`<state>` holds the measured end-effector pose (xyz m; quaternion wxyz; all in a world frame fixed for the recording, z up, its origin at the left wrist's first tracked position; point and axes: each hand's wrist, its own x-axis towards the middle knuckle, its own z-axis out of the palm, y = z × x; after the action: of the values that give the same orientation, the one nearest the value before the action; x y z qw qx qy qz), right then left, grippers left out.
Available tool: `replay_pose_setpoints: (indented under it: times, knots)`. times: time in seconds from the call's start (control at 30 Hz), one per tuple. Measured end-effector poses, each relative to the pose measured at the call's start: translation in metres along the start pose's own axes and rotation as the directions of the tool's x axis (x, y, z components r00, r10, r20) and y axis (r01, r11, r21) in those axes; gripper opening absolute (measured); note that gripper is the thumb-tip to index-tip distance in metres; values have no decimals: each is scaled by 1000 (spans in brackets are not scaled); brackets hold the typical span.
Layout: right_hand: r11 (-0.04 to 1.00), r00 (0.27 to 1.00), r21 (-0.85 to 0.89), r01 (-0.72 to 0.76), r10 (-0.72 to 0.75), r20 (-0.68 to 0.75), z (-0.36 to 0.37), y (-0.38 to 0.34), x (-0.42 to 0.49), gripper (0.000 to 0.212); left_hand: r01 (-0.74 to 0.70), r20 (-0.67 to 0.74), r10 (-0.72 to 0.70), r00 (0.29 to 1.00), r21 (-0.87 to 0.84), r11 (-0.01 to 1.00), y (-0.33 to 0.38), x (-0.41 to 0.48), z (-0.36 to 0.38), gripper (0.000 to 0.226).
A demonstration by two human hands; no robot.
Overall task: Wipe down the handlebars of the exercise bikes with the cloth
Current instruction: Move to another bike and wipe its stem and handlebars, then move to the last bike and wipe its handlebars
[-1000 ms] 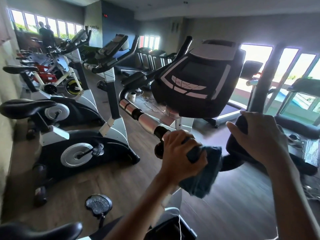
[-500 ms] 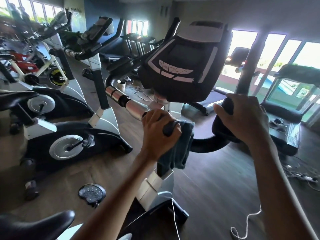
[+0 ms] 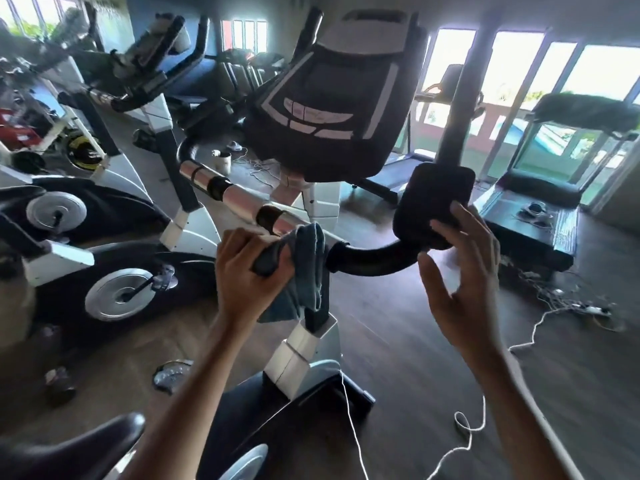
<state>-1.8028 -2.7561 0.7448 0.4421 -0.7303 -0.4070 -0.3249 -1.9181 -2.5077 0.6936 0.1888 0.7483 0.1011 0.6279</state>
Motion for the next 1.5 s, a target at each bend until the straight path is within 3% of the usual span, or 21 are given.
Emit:
replay_pose_setpoints:
  times: [0.1, 0.17, 0.2, 0.27, 0.33, 0.47, 0.73, 1.0, 1.23, 1.5]
  knots:
    - [998, 998, -21, -63, 64, 1, -7, 15, -60, 40, 71, 104, -71, 992, -1, 997, 6, -46, -18, 25]
    - [978, 969, -56, -200, 206, 134, -12, 32, -96, 42, 126, 232, -122, 965, -1, 992, 11, -83, -23, 25]
    - [953, 924, -81, -291, 302, 234, -15, 40, -111, 43, 167, 297, -158, 942, -4, 986, 14, -102, -23, 25]
    - [872, 762, -211, -442, 489, 424, -23, 54, -135, 41, 264, 411, -237, 880, -9, 964, 21, -136, -16, 24]
    - [795, 592, -424, -434, 606, 531, -34, 68, -153, 32, 326, 497, -288, 819, 10, 945, 33, -164, -6, 23]
    - [723, 386, -609, -326, 690, 612, -55, 98, -173, 39, 365, 639, -301, 708, 33, 930, 53, -203, 29, 23]
    - [593, 56, -658, -463, 761, 646, -110, 207, -185, 43, 459, 743, -330, 583, 34, 888, 93, -237, 144, 28]
    - [532, -81, -696, -483, 764, 640, -115, 309, -162, 49, 459, 773, -320, 547, 43, 888, 114, -242, 253, 24]
    - [594, -67, -643, -483, 708, 703, -87, 397, -127, 48, 416, 794, -300, 529, 65, 907, 83, -236, 371, 29]
    - [608, -64, -616, -501, 684, 727, -27, 534, -45, 43, 442, 746, -387, 541, 139, 886, 16, -199, 524, 31]
